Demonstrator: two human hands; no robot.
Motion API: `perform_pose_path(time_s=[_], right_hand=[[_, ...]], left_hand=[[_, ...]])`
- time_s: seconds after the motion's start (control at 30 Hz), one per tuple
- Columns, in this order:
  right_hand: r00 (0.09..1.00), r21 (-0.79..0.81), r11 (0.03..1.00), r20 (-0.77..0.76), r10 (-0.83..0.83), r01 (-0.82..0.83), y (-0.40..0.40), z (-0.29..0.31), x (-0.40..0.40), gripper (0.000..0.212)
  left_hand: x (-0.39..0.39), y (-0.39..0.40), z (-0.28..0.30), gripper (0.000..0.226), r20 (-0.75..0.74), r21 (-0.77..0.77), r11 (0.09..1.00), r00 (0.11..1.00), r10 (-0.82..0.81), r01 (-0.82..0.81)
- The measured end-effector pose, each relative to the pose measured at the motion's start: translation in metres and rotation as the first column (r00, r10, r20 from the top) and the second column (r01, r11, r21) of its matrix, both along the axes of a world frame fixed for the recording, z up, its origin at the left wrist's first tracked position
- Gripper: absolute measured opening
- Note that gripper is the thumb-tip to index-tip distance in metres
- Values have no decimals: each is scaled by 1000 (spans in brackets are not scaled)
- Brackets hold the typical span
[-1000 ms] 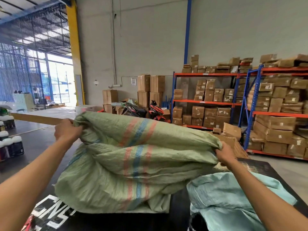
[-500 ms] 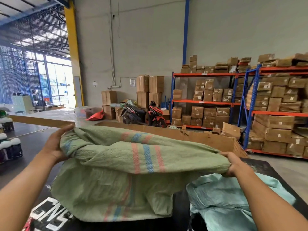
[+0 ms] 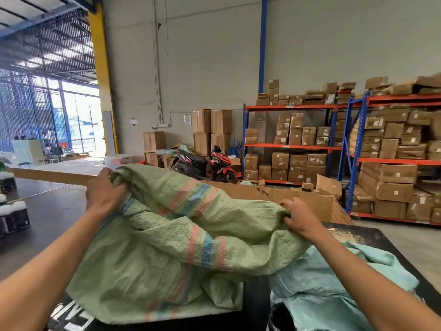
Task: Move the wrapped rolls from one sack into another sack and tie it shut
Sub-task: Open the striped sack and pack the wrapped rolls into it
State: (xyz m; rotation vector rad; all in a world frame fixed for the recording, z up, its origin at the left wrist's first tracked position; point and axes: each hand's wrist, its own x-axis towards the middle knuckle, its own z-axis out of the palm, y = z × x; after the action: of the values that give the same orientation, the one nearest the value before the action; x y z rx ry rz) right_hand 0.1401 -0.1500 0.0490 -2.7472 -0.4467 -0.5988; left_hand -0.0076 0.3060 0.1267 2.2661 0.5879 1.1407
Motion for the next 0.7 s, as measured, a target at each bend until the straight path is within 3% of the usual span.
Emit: perform_pose_path(time_s=[0.07,0.1,0.13,0.17,0.2,0.23,0.27,0.3,0.33,0.37,0.43,0.5,0.53,0.6,0.67,0.7], right_hand=[[979,-161,973,146,-140,163,7,-8,-5,22],[976,-170,965,121,-178,197,9,-8,-6,18],[980,-75,978,45,-193,195,10,-9,-5,14],[979,117,973,-75,-190,198,13,-7,-6,14],[964,376,897,-212,-161,232,14,-5,-3,18],[936,649,697,-340,-92,305,12,-3,5,21],[902,817,433,-431,21,380,5,-5,17,24],[880,880,202,-458,124,429,-6,-10,31,29],[875,891,74,-454,170,448,-24,-21,53,39],[866,882,22,-466,180,470,-43,-34,83,51],[835,850,41,-525,169,526,-70,-47,111,56],[810,822,145,-568,148,550,-75,-50,114,55],[800,800,260,-585,134,541,-71,-43,102,56],[838,755,483,-540,77,443,-51,-22,66,40],[904,634,731,-423,54,253,-27,1,26,17],[920,577,808,-370,129,118,-20,10,12,13]], left_hand=[[5,0,-5,34,5,52,999,1000,8,-8],[7,-1,-5,32,-1,-52,999,1000,-16,16],[10,0,-3,30,23,-278,955,995,-97,99],[10,-2,-2,26,99,-519,822,972,-214,234],[7,-4,0,18,154,-704,629,936,-318,329],[2,-6,2,15,165,-803,482,908,-386,350],[-3,-7,4,17,130,-842,430,895,-426,327],[-10,-5,6,19,80,-848,438,888,-453,300],[-18,-3,9,21,25,-842,459,871,-491,283],[-27,2,10,22,2,-847,449,844,-536,286],[-41,8,10,29,-10,-858,406,781,-625,314],[-47,15,9,61,75,-864,308,706,-704,399],[-47,16,8,72,171,-863,217,669,-723,456],[-44,9,10,56,351,-826,102,648,-676,554],[-37,4,13,48,461,-796,101,706,-537,596],[-31,5,14,42,462,-797,126,731,-502,590]])
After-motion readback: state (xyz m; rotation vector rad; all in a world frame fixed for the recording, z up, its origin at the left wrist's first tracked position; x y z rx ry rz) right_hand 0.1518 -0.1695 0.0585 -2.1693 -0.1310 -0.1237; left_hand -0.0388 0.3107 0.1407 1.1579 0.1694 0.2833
